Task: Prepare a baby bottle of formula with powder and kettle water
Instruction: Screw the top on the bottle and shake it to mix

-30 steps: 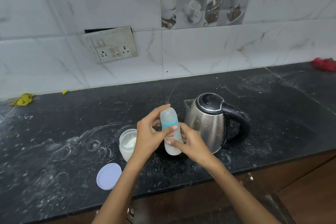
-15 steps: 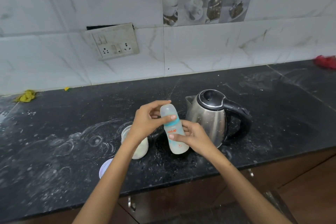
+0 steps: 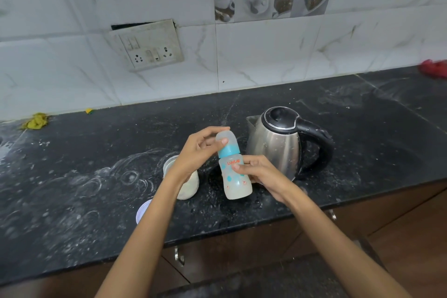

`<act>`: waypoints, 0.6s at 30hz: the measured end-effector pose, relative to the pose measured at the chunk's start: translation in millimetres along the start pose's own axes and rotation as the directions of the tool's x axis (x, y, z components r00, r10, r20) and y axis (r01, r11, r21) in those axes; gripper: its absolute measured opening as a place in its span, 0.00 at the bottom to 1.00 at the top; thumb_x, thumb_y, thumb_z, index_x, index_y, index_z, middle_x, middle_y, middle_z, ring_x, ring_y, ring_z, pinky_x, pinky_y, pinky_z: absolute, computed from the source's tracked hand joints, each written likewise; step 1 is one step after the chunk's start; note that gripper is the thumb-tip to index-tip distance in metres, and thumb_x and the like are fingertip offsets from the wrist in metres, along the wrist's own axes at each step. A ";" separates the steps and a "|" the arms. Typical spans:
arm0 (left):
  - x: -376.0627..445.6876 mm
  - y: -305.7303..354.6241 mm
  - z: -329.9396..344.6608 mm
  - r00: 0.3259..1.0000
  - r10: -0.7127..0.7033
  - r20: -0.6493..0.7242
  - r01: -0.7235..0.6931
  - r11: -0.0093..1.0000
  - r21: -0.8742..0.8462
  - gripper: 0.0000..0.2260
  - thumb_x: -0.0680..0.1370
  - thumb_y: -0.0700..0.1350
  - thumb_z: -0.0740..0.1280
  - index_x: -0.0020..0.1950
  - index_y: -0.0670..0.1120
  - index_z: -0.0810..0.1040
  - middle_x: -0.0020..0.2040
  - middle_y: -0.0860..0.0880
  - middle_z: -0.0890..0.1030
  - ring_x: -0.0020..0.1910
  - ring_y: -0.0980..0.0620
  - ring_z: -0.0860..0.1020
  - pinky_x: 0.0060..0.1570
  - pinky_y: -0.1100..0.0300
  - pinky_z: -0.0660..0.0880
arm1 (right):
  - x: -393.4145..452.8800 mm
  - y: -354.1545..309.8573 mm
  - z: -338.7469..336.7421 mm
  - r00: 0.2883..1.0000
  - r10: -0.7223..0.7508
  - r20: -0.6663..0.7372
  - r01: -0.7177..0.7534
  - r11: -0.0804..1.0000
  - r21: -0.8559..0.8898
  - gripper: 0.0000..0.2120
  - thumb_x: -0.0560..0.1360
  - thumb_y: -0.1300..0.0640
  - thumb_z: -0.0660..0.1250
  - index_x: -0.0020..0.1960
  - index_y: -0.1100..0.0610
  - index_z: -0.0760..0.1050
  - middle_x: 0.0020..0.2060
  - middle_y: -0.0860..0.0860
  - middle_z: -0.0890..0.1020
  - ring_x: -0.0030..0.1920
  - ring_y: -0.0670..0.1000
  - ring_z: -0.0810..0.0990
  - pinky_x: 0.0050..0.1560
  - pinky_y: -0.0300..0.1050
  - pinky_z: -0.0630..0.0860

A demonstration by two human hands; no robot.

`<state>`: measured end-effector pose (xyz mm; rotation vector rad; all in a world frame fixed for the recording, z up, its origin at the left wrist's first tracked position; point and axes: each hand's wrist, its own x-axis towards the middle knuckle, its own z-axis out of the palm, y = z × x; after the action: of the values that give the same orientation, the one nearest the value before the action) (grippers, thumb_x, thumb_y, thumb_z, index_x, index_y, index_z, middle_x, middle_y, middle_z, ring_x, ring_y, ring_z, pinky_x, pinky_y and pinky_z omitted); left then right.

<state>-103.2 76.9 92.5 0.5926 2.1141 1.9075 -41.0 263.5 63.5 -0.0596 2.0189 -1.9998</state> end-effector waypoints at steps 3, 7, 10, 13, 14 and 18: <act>-1.2 2.5 13.6 0.993 0.066 -0.100 -0.053 0.990 0.131 0.22 0.69 0.42 0.77 0.62 0.46 0.78 0.55 0.49 0.83 0.50 0.54 0.82 0.48 0.61 0.80 | 2.8 -3.3 0.8 0.998 -0.047 -0.034 0.047 0.999 -0.005 0.12 0.75 0.61 0.69 0.58 0.60 0.80 0.50 0.53 0.86 0.51 0.50 0.84 0.51 0.41 0.79; 0.2 3.6 15.4 0.993 0.057 -0.099 -0.054 0.998 0.032 0.23 0.69 0.38 0.77 0.63 0.45 0.77 0.57 0.46 0.82 0.51 0.50 0.83 0.50 0.55 0.81 | 5.6 -5.2 -1.2 0.996 -0.074 -0.047 0.073 0.997 -0.020 0.13 0.74 0.63 0.70 0.59 0.62 0.80 0.52 0.57 0.85 0.53 0.53 0.84 0.55 0.46 0.80; 1.4 0.9 10.7 1.000 0.020 -0.016 -0.021 0.995 -0.095 0.23 0.71 0.35 0.74 0.65 0.44 0.75 0.57 0.42 0.82 0.54 0.44 0.82 0.52 0.53 0.79 | 2.5 -9.1 -3.9 0.998 -0.046 -0.039 0.045 0.999 -0.028 0.12 0.75 0.62 0.70 0.58 0.60 0.81 0.50 0.53 0.86 0.51 0.49 0.84 0.47 0.38 0.78; -2.3 -0.8 7.6 0.997 0.011 0.077 0.000 0.990 -0.143 0.25 0.74 0.34 0.71 0.69 0.44 0.71 0.60 0.41 0.81 0.58 0.43 0.81 0.53 0.54 0.79 | 0.0 -6.0 -6.5 1.000 -0.017 -0.018 0.016 1.000 -0.015 0.12 0.75 0.60 0.70 0.58 0.57 0.81 0.51 0.54 0.86 0.53 0.51 0.84 0.54 0.44 0.79; -3.8 -0.7 7.6 0.994 0.007 0.108 0.008 0.990 -0.139 0.26 0.75 0.34 0.70 0.71 0.45 0.70 0.61 0.42 0.80 0.59 0.44 0.80 0.55 0.54 0.78 | -1.2 -3.9 -6.4 1.000 -0.013 -0.009 0.013 1.000 -0.015 0.12 0.75 0.60 0.70 0.58 0.57 0.81 0.52 0.54 0.86 0.55 0.52 0.84 0.57 0.46 0.78; -16.3 -5.0 17.0 0.992 0.050 0.115 -0.049 0.999 -0.006 0.29 0.78 0.38 0.66 0.77 0.50 0.60 0.69 0.49 0.75 0.67 0.54 0.74 0.63 0.57 0.74 | -6.7 1.9 -4.7 0.998 -0.047 -0.041 0.045 0.997 -0.056 0.21 0.73 0.63 0.72 0.65 0.58 0.74 0.57 0.56 0.83 0.57 0.53 0.83 0.62 0.52 0.77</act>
<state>-82.0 84.5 83.9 0.7423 2.0424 1.8548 -35.5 269.7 62.8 -0.0763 2.1177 -1.9886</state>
